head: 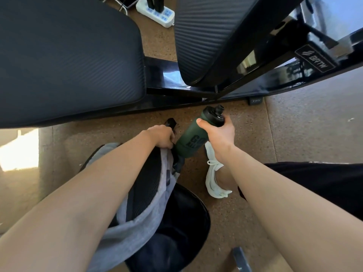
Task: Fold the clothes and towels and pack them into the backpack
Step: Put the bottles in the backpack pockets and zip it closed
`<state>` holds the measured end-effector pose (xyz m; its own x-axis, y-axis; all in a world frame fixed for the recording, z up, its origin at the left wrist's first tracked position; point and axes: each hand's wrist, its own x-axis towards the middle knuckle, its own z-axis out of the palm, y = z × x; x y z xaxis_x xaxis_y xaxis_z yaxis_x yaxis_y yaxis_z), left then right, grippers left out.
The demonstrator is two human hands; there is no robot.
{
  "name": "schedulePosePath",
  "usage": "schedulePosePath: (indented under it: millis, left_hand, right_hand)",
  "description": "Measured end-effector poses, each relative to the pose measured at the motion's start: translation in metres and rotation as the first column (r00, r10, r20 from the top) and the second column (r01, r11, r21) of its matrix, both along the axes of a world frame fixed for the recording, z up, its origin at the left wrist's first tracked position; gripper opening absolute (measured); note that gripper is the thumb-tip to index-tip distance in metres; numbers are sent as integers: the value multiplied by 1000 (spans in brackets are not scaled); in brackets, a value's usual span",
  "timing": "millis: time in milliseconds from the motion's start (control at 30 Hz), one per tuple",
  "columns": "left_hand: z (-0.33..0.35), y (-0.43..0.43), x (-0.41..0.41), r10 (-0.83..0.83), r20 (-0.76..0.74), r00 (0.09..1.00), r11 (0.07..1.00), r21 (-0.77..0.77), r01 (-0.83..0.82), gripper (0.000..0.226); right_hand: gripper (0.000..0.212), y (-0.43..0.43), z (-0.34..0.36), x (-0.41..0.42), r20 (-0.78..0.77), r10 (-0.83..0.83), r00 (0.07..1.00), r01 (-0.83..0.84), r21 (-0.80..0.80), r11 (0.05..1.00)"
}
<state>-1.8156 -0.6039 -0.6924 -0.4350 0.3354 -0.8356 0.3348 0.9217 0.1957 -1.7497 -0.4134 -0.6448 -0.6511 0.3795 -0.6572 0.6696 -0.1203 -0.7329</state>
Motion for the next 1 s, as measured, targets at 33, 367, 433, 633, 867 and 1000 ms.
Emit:
schedulePosePath:
  millis: [33,367,433,633,867,1000]
  left_hand:
    - [-2,-4,0,37,2,999,999,25,-38,12]
    - [-11,-19,-1,318,41,947,945,65,-320,25]
    - [-13,-25,-5,404,96,910,905,104,-413,27]
    - [-12,-29,-10,575,219,788,776,158,-610,26]
    - [-3,-25,-9,668,264,696,695,114,-710,30]
    - [21,-27,4,685,204,700,675,184,-714,34]
  right_hand:
    - [54,2,0,1,3,-10,1000,10,0,1000]
    - [35,-4,-4,38,222,-290,931,355,-357,864]
    - [35,-3,-8,49,256,-272,928,361,-427,829]
    - [36,-2,-7,49,226,-167,960,254,-449,857]
    - [51,-1,-6,48,200,-203,959,267,-386,883]
    - [63,-7,-3,48,199,-167,966,231,-362,903]
